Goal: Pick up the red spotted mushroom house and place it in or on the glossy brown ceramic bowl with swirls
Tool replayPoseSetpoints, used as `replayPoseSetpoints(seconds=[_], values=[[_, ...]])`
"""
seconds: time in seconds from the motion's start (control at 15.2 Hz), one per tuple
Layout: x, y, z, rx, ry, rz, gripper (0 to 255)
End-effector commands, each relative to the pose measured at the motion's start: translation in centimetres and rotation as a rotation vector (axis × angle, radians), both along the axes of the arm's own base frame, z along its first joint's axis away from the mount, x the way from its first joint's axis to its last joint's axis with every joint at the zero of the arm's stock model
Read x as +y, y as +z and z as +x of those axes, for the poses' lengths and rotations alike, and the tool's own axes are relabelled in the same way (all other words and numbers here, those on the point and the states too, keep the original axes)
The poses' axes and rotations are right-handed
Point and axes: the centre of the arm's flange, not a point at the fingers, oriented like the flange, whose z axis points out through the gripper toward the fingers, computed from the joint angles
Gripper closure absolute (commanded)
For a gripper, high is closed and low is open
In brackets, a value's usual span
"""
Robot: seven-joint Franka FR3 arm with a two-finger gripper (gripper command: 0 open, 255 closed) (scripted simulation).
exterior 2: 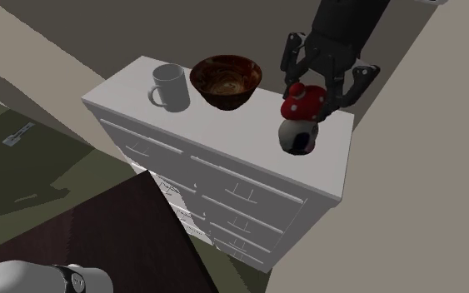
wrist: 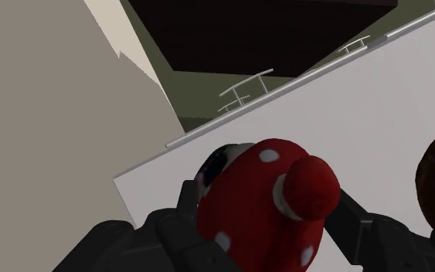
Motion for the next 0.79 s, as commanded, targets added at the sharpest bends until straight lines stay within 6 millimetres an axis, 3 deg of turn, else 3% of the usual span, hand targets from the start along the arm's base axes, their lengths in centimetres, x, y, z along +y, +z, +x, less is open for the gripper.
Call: replayPoseSetpoints(seconds=[0.0, 0.73], values=[[0.1, 1.1, -0.1, 0.0, 0.0, 0.0, 255], [0.1, 6.9, -0.1, 0.0, 0.0, 0.0, 255]])
